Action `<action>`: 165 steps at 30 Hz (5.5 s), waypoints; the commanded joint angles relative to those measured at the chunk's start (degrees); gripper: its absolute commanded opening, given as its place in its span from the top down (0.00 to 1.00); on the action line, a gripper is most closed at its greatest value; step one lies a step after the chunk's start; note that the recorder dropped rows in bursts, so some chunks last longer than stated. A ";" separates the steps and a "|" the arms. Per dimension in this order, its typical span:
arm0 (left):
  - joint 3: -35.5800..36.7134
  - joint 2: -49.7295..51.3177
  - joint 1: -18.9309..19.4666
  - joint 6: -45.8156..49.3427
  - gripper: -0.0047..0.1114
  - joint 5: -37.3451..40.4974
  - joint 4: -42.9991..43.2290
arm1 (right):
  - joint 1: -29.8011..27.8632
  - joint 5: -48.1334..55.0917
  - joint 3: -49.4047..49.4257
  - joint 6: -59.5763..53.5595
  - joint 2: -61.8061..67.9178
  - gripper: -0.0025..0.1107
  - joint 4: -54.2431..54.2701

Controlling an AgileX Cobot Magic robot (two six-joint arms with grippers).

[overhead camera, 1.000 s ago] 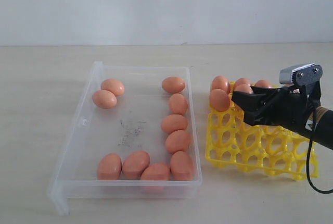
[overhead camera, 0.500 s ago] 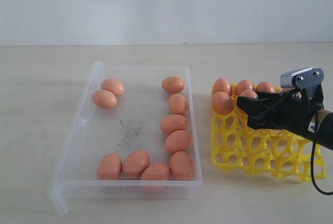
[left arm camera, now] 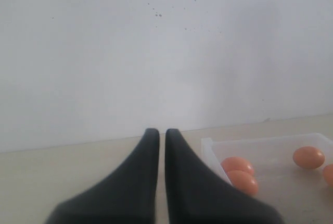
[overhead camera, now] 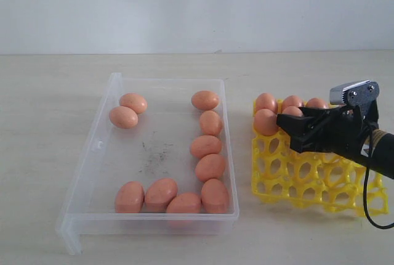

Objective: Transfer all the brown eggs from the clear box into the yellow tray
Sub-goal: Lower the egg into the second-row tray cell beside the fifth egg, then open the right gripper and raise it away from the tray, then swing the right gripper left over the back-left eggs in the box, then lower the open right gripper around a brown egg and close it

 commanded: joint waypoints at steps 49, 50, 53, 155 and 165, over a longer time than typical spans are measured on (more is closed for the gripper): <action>0.19 -0.10 -0.29 0.08 0.93 0.00 -0.09 | 38.43 47.16 -35.56 58.84 -14.27 0.60 -59.34; 0.19 -0.10 -0.29 0.08 0.93 0.00 -0.09 | 39.71 49.85 -36.82 56.89 -13.12 0.63 -59.34; 0.19 -0.10 -0.29 0.08 0.93 0.00 -0.09 | 40.72 52.75 -40.53 52.49 -10.39 0.73 -56.00; 0.19 -0.10 -1.57 0.08 0.93 0.00 -0.09 | 43.79 111.45 -89.94 -62.40 23.65 0.54 50.77; 0.19 -0.10 -1.57 0.08 0.93 0.00 -0.09 | 43.27 112.11 -89.94 -59.42 23.78 0.73 49.29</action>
